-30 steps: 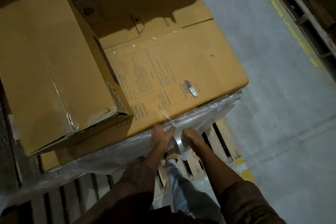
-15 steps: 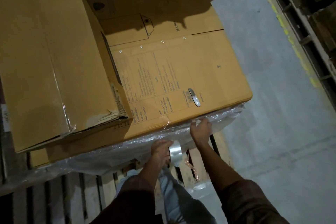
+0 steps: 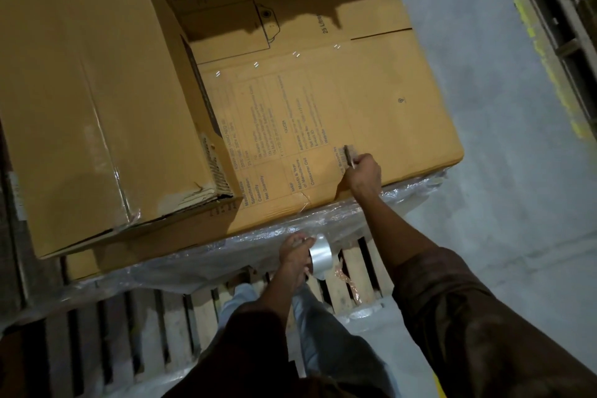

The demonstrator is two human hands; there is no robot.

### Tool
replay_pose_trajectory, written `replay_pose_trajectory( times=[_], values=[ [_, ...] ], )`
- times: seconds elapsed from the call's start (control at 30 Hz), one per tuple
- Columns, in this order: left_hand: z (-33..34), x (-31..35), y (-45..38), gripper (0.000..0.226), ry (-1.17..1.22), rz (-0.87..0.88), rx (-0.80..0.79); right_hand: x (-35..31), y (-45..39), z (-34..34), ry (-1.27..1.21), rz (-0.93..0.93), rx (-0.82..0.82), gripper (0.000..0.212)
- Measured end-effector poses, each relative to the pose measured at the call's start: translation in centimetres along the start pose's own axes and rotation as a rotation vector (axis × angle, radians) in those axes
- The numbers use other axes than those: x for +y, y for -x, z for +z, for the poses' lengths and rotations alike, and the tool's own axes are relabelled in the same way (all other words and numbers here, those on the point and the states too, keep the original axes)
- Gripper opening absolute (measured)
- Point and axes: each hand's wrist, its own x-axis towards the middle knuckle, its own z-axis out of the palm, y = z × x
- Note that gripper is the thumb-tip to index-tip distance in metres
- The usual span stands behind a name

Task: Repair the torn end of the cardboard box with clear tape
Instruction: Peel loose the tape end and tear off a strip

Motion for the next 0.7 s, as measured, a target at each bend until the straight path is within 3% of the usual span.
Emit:
replay_pose_trajectory(
  times=[0.07, 0.13, 0.2, 0.27, 0.33, 0.4, 0.7],
  values=[
    [0.0, -0.1, 0.2, 0.021, -0.018, 0.001, 0.014, 0.6, 1.2, -0.1, -0.043, -0.090, -0.072, 0.018],
    [0.0, 0.0, 0.4, 0.018, -0.008, 0.010, 0.032, 1.9, 3.6, -0.2, -0.004, -0.268, -0.047, 0.033],
    [0.2, -0.1, 0.6, 0.022, -0.005, -0.006, 0.044, 3.9, 6.9, -0.6, 0.066, -0.430, -0.035, 0.026],
    [0.5, -0.2, 0.7, 0.031, 0.011, -0.030, 0.090, 6.4, 10.3, -0.6, 0.129, -0.558, -0.123, 0.023],
    [0.9, -0.2, 0.9, 0.042, 0.055, -0.089, 0.108, 8.8, 12.5, -0.6, 0.218, -0.593, -0.278, 0.028],
    [1.2, -0.4, 0.8, 0.041, 0.083, -0.116, 0.117, 10.8, 12.7, -0.2, 0.296, -0.634, -0.327, 0.023],
    [0.8, -0.5, -0.1, 0.030, 0.092, -0.138, 0.063, 9.6, 11.3, 0.7, 0.387, -0.661, -0.321, 0.025]
  ],
)
